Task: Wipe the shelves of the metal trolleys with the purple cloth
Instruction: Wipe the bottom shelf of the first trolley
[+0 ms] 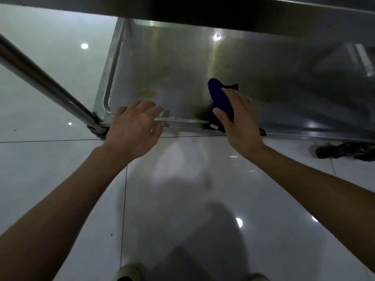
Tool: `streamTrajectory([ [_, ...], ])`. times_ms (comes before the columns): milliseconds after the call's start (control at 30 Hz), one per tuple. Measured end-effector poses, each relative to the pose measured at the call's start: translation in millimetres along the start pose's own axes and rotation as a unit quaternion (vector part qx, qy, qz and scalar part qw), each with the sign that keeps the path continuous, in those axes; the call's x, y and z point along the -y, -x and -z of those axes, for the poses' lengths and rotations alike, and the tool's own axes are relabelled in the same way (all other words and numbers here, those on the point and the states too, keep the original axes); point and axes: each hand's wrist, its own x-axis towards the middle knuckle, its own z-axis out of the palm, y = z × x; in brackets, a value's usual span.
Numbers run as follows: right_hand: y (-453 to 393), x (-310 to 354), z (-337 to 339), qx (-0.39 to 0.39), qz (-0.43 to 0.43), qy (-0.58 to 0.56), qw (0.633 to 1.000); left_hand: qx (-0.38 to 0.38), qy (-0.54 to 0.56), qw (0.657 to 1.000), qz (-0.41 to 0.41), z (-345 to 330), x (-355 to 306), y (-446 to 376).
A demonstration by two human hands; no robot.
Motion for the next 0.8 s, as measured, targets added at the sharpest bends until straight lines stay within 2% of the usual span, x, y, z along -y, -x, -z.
streamTrajectory([
  [67,2.9,-8.6,-12.3,0.103,-0.016,0.099,0.990,-0.001,0.003,1.000,0.007,-7.9,4.9,3.4],
  [133,10.2,-12.7,-27.8,0.157,-0.015,0.154,0.975,-0.005,0.008,1.000,0.010,-16.1,10.3,8.1],
  [367,14.1,-9.7,-47.2,0.088,-0.034,0.194,0.976,-0.023,-0.028,0.998,0.042,-30.7,32.8,24.1],
  [567,7.1,-2.8,-59.0,0.030,-0.108,0.183,0.977,-0.052,-0.046,0.995,0.076,-41.9,43.9,29.4],
  [733,14.6,4.6,-55.1,-0.039,-0.090,0.085,0.992,-0.073,-0.031,0.993,0.085,-40.5,48.3,32.1],
  [800,21.5,0.4,-49.9,-0.026,-0.086,0.046,0.995,-0.066,-0.032,0.992,0.104,-39.4,54.3,34.1],
])
